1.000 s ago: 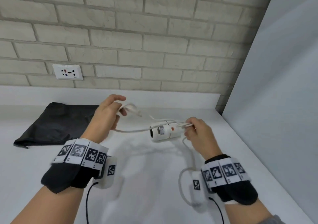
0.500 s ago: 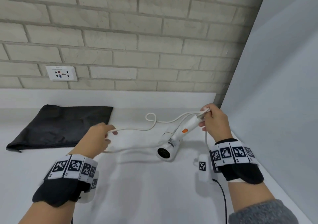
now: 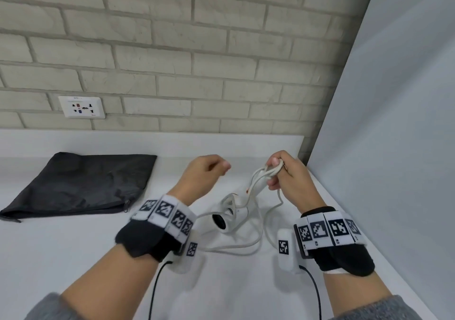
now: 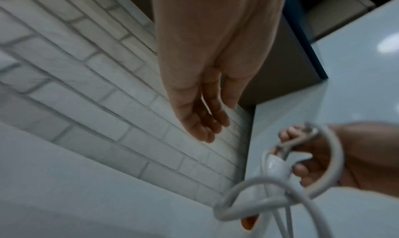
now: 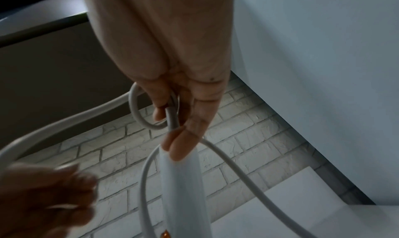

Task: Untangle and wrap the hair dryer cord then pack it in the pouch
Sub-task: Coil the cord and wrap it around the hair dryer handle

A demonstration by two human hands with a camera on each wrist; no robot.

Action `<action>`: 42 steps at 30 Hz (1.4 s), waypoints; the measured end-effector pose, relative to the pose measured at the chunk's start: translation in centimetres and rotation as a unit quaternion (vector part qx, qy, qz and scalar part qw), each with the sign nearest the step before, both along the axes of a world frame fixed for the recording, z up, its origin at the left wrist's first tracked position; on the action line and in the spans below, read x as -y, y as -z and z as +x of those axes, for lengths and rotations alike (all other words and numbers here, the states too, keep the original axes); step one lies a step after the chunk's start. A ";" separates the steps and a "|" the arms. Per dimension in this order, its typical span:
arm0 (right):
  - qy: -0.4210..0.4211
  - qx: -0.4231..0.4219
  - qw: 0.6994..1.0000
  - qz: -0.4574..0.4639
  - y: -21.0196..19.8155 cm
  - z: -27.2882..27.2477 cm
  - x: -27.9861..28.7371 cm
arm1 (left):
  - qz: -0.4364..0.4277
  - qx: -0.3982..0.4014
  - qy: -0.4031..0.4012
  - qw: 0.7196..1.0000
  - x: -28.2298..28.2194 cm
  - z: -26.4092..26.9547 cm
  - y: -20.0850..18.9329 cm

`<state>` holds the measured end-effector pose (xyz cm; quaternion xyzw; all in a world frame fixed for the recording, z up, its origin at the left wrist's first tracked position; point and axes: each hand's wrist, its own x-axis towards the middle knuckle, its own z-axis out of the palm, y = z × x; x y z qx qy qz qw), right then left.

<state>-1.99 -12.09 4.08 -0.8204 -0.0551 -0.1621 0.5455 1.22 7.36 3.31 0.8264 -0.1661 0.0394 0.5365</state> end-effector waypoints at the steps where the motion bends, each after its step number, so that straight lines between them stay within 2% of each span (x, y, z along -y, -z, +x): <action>1: -0.009 -0.003 1.000 0.000 0.0 -0.1 0.0 | 0.024 0.005 0.023 0.999 1.2 0.3 -0.3; 5: -0.040 -0.010 0.999 -0.005 0.1 -0.8 0.5 | 0.100 -0.027 0.098 0.990 5.0 0.6 -0.6; 8: -0.035 -0.002 0.999 -0.004 0.1 -1.2 1.1 | 0.085 0.010 0.045 0.995 5.6 1.0 -0.3; 10: -0.003 0.017 1.000 -0.004 0.2 -1.2 1.5 | -0.028 0.021 -0.020 0.999 4.6 1.2 -0.8; 12: 0.041 0.021 0.999 0.006 0.3 -1.0 2.0 | -0.172 0.027 -0.071 0.982 2.6 1.2 -1.8; 14: 0.060 0.007 0.998 0.017 0.4 -0.8 2.4 | -0.220 0.044 -0.105 0.969 -0.1 1.2 -2.8; 16: 0.059 -0.012 0.998 0.000 0.0 -0.6 2.4 | -0.200 0.073 -0.145 0.966 -2.7 1.1 -2.9; 19: 0.068 -0.031 0.997 -0.011 -0.6 -0.2 2.2 | -0.161 0.114 -0.257 0.946 -6.0 0.9 -1.9; 22: 0.099 -0.051 0.994 0.022 -0.6 0.4 2.0 | -0.112 0.097 -0.338 0.930 -8.8 0.6 -0.3; 26: 0.145 -0.057 0.985 0.077 -0.8 0.9 2.3 | -0.005 0.039 -0.374 0.927 -10.5 -0.5 1.4; 29: 0.170 -0.042 0.980 0.100 -1.3 0.9 2.9 | 0.066 -0.054 -0.324 0.942 -10.5 -1.3 1.8; 31: 0.177 -0.028 0.978 0.106 -1.4 1.1 3.1 | 0.134 -0.145 -0.245 0.949 -9.9 -1.3 2.0; 32: 0.183 -0.020 0.977 0.110 -1.5 1.2 3.1 | 0.186 -0.188 -0.198 0.944 -9.4 -1.5 2.0; 34: 0.198 -0.001 0.973 0.116 -1.6 1.3 3.3 | 0.330 -0.243 -0.097 0.907 -8.4 -2.0 1.7; 36: 0.212 0.013 0.970 0.120 -1.8 1.2 3.7 | 0.469 -0.257 -0.023 0.845 -8.3 -2.3 1.8; 38: 0.213 0.016 0.970 0.118 -1.9 1.1 4.2 | 0.535 -0.278 0.004 0.798 -8.7 -2.5 2.2; 40: 0.186 0.013 0.976 0.110 -2.1 0.9 4.2 | 0.540 -0.296 0.033 0.787 -9.1 -2.4 2.7; 42: 0.134 0.001 0.986 0.097 -2.3 0.7 3.6 | 0.533 -0.276 0.050 0.798 -8.6 -2.0 3.1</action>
